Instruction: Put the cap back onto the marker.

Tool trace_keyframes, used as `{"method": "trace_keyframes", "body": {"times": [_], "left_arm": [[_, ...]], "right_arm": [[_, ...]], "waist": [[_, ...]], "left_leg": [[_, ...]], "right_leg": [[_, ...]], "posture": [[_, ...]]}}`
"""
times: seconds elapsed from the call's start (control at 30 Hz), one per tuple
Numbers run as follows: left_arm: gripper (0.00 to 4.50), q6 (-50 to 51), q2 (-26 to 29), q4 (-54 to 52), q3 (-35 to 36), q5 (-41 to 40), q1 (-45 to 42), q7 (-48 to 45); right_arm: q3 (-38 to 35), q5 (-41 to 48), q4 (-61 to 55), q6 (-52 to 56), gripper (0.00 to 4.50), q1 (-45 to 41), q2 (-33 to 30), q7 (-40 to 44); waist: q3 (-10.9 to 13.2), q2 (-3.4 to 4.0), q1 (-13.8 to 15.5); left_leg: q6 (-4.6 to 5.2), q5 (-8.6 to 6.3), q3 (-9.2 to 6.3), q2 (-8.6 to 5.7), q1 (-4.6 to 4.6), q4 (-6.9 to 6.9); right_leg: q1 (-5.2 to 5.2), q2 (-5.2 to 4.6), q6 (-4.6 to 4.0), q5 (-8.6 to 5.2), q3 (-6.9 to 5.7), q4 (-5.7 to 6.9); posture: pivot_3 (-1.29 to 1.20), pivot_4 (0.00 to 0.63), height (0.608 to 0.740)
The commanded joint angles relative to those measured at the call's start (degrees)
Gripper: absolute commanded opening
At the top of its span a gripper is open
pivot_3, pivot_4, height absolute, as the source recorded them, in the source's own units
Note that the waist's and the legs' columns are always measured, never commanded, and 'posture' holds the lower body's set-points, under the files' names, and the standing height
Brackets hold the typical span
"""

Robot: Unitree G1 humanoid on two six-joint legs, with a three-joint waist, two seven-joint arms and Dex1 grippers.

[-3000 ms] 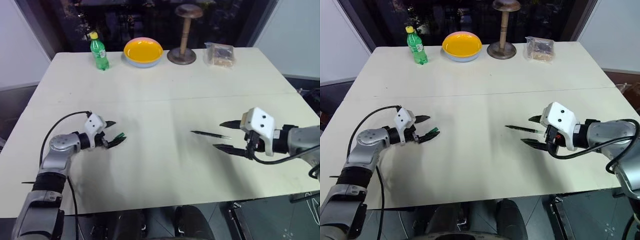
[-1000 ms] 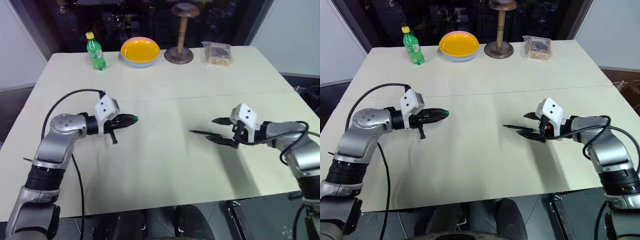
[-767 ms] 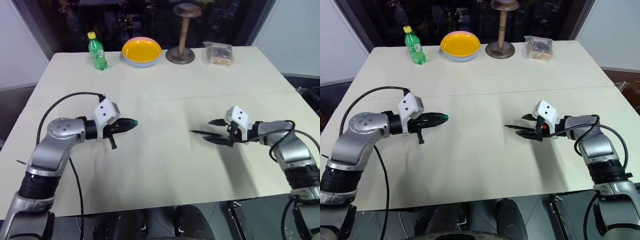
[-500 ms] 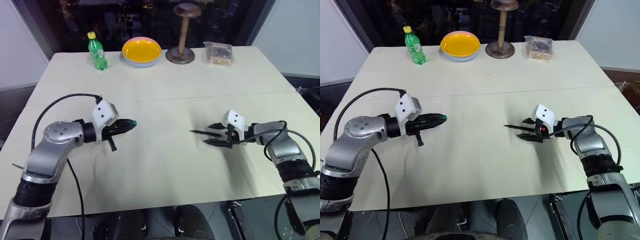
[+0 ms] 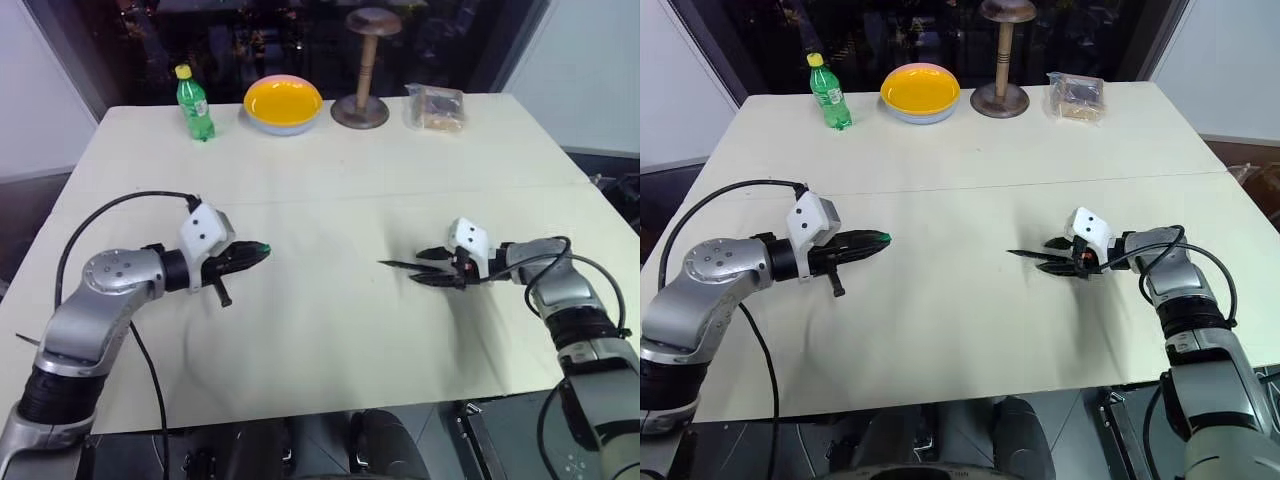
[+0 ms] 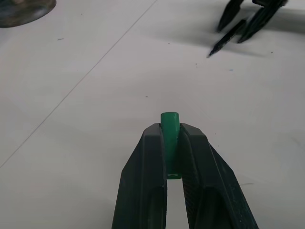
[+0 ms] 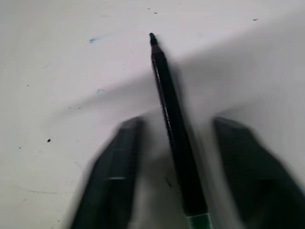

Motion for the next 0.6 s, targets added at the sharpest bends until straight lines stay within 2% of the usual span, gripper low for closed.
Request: {"method": "trace_keyframes", "body": {"times": [0.03,0.07,0.33,0.6], "left_arm": [[0.00,-0.3,0.7,-2.1,1.4,-0.7,0.2,0.4],[0.00,-0.3,0.7,-2.1,1.4,-0.7,0.2,0.4],[0.00,-0.8,0.6,-1.8,0.4,-0.6,0.3,0.7],[0.00,-12.0,-2.0,10.8,-7.5,5.2,-8.4,-5.2]], "right_arm": [[0.3,-1.9,2.1,0.0,0.39,-0.1,-0.2,0.2],[0.3,-1.9,2.3,0.0,0.05,-0.1,-0.1,0.3],[0.2,-2.2,-1.1,-0.6,0.05,1.0,-1.0,1.0],[0.2,-3.6,-22.5,0.7,0.05,0.7,-4.9,1.2]], "waist": [[0.0,0.00,0.0],[0.0,0.00,0.0],[0.0,0.00,0.0],[0.1,0.12,0.1]], "left_leg": [[0.00,0.00,0.00,0.00,0.01,0.00],[0.00,0.00,0.00,0.00,0.02,0.00],[-0.01,0.00,-0.01,0.00,0.04,0.01],[0.00,0.00,0.01,-0.01,-0.04,0.01]], "right_leg": [[0.01,0.00,0.00,0.00,0.00,0.00],[0.02,-0.01,0.00,0.00,0.00,0.00],[0.05,-0.03,-0.01,0.00,0.00,0.00],[-0.07,-0.02,0.00,0.00,-0.01,0.03]], "posture": [[0.00,0.150,0.740],[0.00,0.150,0.740],[0.00,0.150,0.740],[0.00,0.150,0.740]]}}
